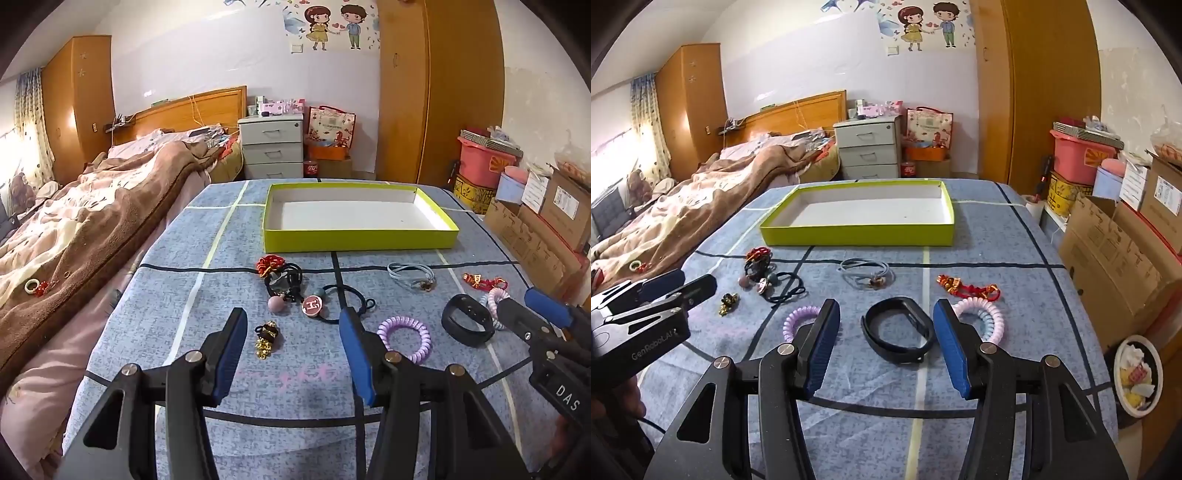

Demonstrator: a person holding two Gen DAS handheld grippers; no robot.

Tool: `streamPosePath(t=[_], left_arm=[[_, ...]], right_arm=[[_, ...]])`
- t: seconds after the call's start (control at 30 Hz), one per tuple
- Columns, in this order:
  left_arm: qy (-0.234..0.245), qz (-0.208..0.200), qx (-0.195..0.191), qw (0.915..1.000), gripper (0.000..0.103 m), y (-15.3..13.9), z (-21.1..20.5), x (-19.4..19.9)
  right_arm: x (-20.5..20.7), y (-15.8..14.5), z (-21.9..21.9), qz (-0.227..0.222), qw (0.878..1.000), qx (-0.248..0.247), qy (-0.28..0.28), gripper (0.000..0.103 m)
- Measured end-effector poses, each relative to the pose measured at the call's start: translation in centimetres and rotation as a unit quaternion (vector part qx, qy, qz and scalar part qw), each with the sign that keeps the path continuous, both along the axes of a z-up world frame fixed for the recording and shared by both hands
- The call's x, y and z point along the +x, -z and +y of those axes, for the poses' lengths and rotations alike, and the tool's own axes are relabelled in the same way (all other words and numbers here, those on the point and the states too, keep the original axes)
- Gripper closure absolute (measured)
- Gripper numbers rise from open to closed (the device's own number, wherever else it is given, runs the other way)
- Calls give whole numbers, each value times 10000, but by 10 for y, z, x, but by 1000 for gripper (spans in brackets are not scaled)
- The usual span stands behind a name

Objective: Organize jewelry

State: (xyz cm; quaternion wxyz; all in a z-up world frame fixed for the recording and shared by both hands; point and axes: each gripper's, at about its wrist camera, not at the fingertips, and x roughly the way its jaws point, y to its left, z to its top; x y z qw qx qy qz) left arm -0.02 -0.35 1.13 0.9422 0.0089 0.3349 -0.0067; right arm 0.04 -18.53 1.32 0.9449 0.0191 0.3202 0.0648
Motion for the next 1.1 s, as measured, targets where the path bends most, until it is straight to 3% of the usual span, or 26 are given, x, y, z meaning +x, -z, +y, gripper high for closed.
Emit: streamPosePath(t=[1.1], left_arm=[[-77,14,-153,9999,49,2,6,-8]], right_arm=[[-3,4,4,14,10000,21,81,49]])
